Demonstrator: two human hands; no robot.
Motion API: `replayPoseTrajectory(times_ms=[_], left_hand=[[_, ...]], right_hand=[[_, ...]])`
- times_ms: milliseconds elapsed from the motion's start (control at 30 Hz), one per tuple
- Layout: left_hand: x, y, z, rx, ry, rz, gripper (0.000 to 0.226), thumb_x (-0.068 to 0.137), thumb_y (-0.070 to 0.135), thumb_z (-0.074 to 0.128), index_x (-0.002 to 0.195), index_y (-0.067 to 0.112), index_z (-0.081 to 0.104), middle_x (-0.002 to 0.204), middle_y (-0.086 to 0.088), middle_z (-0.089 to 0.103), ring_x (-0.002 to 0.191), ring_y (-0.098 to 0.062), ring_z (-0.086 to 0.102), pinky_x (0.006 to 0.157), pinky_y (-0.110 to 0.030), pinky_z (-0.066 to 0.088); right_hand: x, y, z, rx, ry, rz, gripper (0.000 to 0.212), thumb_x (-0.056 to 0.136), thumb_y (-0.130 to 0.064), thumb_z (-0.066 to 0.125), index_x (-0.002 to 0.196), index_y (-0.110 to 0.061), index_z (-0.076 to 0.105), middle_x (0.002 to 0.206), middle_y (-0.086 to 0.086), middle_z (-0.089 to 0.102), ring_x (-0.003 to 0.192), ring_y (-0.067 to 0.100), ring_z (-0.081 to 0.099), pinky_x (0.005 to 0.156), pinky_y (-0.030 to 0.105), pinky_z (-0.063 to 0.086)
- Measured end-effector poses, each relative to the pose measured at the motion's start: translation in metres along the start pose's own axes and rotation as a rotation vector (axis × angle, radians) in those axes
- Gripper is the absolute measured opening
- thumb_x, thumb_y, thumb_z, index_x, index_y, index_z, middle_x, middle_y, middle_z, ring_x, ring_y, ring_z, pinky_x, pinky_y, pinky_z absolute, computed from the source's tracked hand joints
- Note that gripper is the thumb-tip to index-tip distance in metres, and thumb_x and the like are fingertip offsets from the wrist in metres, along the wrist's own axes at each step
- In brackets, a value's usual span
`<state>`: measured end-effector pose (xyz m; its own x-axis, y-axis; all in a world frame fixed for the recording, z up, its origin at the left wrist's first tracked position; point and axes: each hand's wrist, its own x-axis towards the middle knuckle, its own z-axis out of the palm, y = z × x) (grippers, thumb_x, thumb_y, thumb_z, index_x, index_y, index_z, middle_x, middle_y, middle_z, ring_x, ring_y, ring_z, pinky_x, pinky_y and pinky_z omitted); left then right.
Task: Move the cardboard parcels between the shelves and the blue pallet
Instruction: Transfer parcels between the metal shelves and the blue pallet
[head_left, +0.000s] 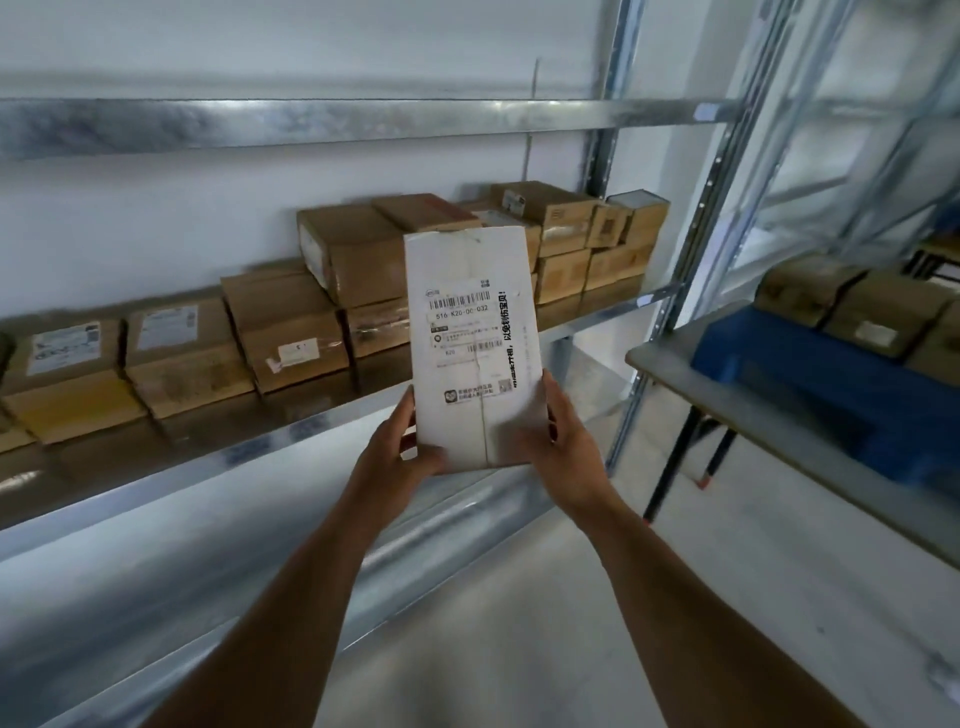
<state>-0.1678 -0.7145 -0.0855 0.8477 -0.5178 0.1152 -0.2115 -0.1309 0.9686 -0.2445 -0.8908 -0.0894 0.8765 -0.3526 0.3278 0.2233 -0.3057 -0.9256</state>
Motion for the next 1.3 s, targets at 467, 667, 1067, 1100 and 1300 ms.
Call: replayPoseTrajectory(times_ms=[467, 667, 1067, 1100, 1300], left_hand=[[0.011, 0.05, 0.192, -0.021, -0.152, 0.024, 0.069, 0.086, 0.005, 0.061, 0.129, 0.049, 0.03, 0.117, 0.012, 0.055, 0.103, -0.012, 0.056, 0.063, -0.013, 0.052], [0.012, 0.067, 0.281, -0.003, -0.205, 0.034, 0.072, 0.085, 0.008, 0.062, 0.138, 0.045, 0.03, 0.124, 0.007, 0.056, 0.11, -0.014, 0.055, 0.076, -0.02, 0.052], [0.016, 0.11, 0.454, -0.017, -0.467, 0.089, 0.065, 0.082, 0.008, 0.063, 0.113, 0.06, 0.042, 0.115, 0.009, 0.061, 0.102, -0.006, 0.059, 0.07, -0.017, 0.054], [0.017, 0.113, 0.468, -0.001, -0.496, 0.095, 0.063, 0.079, 0.015, 0.065, 0.117, 0.06, 0.041, 0.116, 0.012, 0.061, 0.104, -0.006, 0.059, 0.078, -0.024, 0.054], [0.035, 0.124, 0.562, 0.021, -0.673, 0.124, 0.07, 0.078, 0.027, 0.064, 0.133, 0.056, 0.033, 0.112, 0.024, 0.06, 0.102, 0.0, 0.058, 0.073, -0.016, 0.046]], right_hand=[[-0.051, 0.021, -0.196, -0.075, 0.14, 0.165, 0.065, 0.094, -0.017, 0.054, 0.138, -0.056, 0.025, 0.129, -0.031, 0.045, 0.118, 0.0, 0.048, 0.094, 0.027, 0.047], [-0.08, 0.028, -0.283, -0.161, 0.254, 0.203, 0.067, 0.094, -0.019, 0.055, 0.144, -0.047, 0.02, 0.133, -0.021, 0.04, 0.124, 0.011, 0.043, 0.096, 0.037, 0.046], [-0.15, 0.041, -0.443, -0.146, 0.498, 0.262, 0.073, 0.094, -0.02, 0.056, 0.149, -0.039, 0.014, 0.145, -0.009, 0.035, 0.129, 0.018, 0.042, 0.103, 0.046, 0.043], [-0.156, 0.043, -0.455, -0.139, 0.526, 0.261, 0.072, 0.093, -0.02, 0.057, 0.149, -0.039, 0.015, 0.146, -0.007, 0.035, 0.129, 0.018, 0.043, 0.102, 0.048, 0.044], [-0.182, 0.058, -0.529, -0.033, 0.669, 0.237, 0.07, 0.091, -0.015, 0.061, 0.146, -0.04, 0.025, 0.137, -0.006, 0.044, 0.122, 0.017, 0.051, 0.088, 0.042, 0.055]])
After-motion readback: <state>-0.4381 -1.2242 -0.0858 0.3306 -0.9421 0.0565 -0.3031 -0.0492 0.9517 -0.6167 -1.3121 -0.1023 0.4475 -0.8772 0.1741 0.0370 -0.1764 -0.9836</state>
